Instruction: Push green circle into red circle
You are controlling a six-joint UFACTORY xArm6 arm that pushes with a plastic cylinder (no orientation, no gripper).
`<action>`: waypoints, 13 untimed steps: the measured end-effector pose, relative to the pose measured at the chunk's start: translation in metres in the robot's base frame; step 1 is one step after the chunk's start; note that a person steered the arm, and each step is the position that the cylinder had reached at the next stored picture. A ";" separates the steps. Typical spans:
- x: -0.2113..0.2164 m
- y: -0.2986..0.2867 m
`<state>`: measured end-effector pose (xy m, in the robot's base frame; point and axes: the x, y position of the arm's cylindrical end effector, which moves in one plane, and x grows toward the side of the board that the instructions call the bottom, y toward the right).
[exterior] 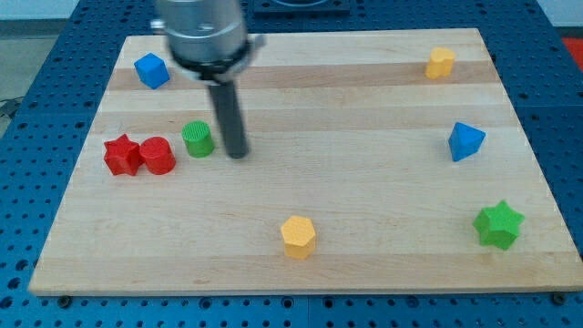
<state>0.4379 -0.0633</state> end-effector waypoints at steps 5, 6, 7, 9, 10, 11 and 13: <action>-0.028 -0.052; -0.026 -0.054; -0.021 -0.062; -0.015 -0.065; -0.013 -0.065; -0.011 -0.065; -0.006 -0.065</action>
<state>0.4318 -0.1279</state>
